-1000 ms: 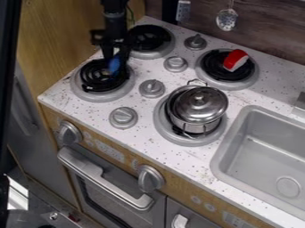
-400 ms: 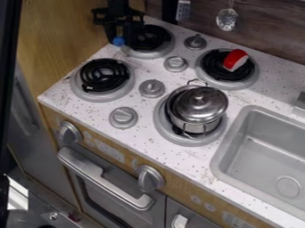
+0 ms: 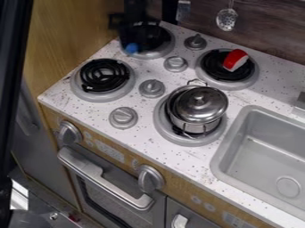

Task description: Moved the blue fork to the upper left burner

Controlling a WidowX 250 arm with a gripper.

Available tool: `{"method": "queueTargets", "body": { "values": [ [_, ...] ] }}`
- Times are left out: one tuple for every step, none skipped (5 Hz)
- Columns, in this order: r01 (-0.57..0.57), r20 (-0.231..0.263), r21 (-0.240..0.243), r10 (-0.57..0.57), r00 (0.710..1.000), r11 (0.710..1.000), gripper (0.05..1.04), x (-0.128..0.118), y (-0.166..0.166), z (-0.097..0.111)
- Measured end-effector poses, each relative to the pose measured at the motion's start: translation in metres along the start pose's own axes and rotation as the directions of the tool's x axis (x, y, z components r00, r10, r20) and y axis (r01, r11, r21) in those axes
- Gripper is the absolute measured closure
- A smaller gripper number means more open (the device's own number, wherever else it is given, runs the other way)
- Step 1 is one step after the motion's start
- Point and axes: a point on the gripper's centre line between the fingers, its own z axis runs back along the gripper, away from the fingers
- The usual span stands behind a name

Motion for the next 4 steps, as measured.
{"method": "queueTargets", "body": {
  "values": [
    [-0.029, 0.025, -0.008, 0.029, 0.999, 1.0, 0.68, -0.011, 0.004, 0.004],
    [-0.053, 0.068, -0.024, 0.055, 0.996, 0.998, 0.68, -0.005, 0.005, 0.004],
    [-0.089, 0.111, -0.064, 0.096, 0.989, 0.994, 0.68, 0.005, 0.007, 0.012],
    [-0.12, 0.174, -0.106, 0.137, 0.975, 0.987, 0.68, 0.019, 0.009, 0.022]
  ]
}}
